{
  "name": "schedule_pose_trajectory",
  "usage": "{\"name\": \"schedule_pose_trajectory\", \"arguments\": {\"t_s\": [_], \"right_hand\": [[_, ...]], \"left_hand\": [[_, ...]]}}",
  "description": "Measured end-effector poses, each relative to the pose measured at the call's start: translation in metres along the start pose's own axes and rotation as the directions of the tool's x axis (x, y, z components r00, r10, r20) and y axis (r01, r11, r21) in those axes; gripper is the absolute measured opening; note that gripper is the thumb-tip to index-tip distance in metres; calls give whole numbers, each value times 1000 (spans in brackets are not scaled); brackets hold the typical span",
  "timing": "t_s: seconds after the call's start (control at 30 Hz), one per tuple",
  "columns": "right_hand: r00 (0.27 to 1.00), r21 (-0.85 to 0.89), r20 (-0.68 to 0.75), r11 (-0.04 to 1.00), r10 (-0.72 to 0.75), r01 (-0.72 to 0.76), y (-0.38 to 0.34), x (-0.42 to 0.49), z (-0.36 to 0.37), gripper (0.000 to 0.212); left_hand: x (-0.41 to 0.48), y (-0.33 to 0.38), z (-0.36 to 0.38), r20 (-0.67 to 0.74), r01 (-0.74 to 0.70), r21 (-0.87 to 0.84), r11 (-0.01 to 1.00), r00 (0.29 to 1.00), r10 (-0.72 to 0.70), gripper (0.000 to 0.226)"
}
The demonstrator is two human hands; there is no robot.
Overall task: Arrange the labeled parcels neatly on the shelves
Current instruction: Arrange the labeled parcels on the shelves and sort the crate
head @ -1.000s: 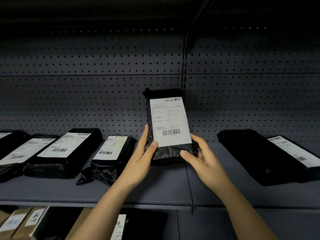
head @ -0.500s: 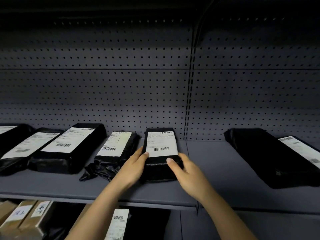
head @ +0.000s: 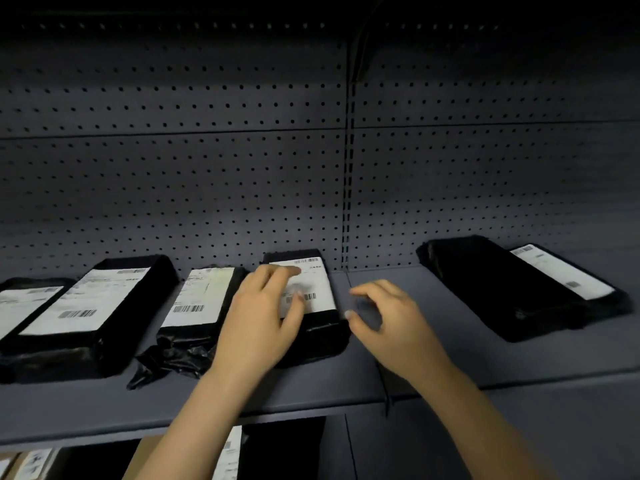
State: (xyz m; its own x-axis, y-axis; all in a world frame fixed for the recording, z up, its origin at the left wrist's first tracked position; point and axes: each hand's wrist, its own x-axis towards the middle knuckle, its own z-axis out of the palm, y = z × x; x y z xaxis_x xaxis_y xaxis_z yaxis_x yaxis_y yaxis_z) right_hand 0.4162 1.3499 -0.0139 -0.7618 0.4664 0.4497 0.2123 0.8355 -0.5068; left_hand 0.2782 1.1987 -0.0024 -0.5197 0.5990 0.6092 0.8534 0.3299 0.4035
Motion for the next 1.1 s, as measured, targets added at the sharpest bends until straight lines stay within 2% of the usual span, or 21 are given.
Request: {"name": "schedule_pose_trajectory", "arguments": {"t_s": [0.1, 0.17, 0.43, 0.6, 0.8, 0.93, 1.1], "right_hand": [[998, -124, -47, 991, 35, -41, -3, -5, -19, 33], [993, -192, -84, 977, 78, -93, -4, -12, -31, 33], [913, -295, -231, 870, 337, -396, -3, -69, -69, 37], [874, -306, -290, 828, 390, -471, 2, -96, -82, 37], [861, -273, -347, 838, 372, -472, 28, -111, -102, 36], [878, -254, -356, 871, 320, -421, 59, -106, -119, 36], [915, -194, -309, 925, 259, -327, 115, -89, -147, 41]], "left_hand": [[11, 16, -1, 20, -198, 121, 973, 980, 197, 30], [18, 26, 6, 58, -283, 149, 947, 959, 277, 24], [21, 75, 40, 153, -488, -17, 873, 861, 485, 25], [12, 100, 51, 164, -514, -86, 853, 838, 521, 27], [10, 127, 69, 181, -522, -121, 844, 824, 536, 26], [15, 148, 87, 197, -504, -95, 858, 836, 513, 27], [23, 179, 114, 172, -419, -32, 907, 892, 418, 38]]}}
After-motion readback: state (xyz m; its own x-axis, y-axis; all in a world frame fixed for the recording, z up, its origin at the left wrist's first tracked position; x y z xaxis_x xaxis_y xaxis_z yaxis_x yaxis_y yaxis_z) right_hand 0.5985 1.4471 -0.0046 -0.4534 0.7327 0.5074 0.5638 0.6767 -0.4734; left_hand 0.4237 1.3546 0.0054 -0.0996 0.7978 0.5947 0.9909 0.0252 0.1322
